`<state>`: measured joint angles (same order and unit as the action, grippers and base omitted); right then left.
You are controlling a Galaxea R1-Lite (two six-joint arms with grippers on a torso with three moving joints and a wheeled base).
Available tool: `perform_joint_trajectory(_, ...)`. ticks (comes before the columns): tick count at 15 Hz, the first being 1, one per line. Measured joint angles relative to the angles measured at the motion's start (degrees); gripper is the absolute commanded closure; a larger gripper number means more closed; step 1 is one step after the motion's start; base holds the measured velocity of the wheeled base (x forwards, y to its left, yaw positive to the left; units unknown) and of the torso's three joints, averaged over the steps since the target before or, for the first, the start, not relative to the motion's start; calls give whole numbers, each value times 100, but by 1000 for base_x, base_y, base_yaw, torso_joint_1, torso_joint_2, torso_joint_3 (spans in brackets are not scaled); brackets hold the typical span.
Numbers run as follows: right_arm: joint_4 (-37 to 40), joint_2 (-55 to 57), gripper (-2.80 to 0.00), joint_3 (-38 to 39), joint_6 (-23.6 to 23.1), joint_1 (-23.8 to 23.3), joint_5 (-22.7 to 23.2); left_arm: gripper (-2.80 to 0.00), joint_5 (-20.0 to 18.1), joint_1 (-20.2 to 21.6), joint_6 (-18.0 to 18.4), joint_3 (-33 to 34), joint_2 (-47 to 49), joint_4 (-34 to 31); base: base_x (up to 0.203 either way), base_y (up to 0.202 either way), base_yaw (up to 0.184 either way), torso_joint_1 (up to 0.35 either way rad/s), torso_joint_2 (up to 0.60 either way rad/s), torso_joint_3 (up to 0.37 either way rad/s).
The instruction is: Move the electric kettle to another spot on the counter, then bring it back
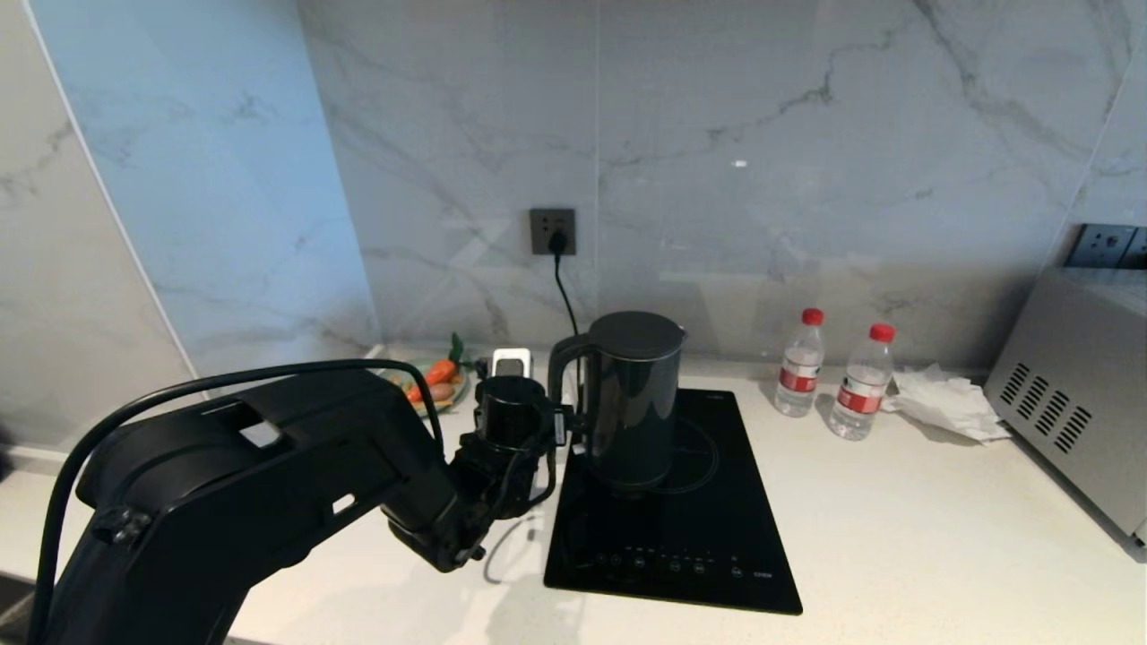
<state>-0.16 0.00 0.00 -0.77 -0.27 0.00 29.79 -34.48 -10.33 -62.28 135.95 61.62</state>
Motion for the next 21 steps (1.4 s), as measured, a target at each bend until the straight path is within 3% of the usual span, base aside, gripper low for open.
perform_joint_trajectory(4, 0, 0, 0, -2, 0, 0, 0, -280, -9, 11, 27, 654, -187, 603, 0, 0, 0, 0, 0, 0)
perform_joint_trajectory(5, 2, 0, 0, -2, 0, 0, 0, 0, -13, 48, 29, 809, -235, 730, 0, 0, 0, 0, 0, 0)
perform_joint_trajectory(11, 0, 0, 0, -2, 0, 0, 0, 0, -336, 102, 234, 2265, -755, 1317, 0, 0, 0, 0, 0, 0)
perform_joint_trajectory(14, 0, 0, 0, -2, 2, 0, -2, 0, -455, 294, 301, 2998, -1259, 2061, 0, 0, 0, 0, 0, 0)
perform_joint_trajectory(18, 0, 0, 0, -2, 1, 0, 0, 0, -897, 690, 272, 3728, -2562, 1741, 0, 0, 0, 0, 0, 0)
perform_joint_trajectory(21, 0, 0, 0, -2, 0, 0, 0, 0, -1181, 924, 90, 3982, -3862, 927, 0, 0, 0, 0, 0, 0)
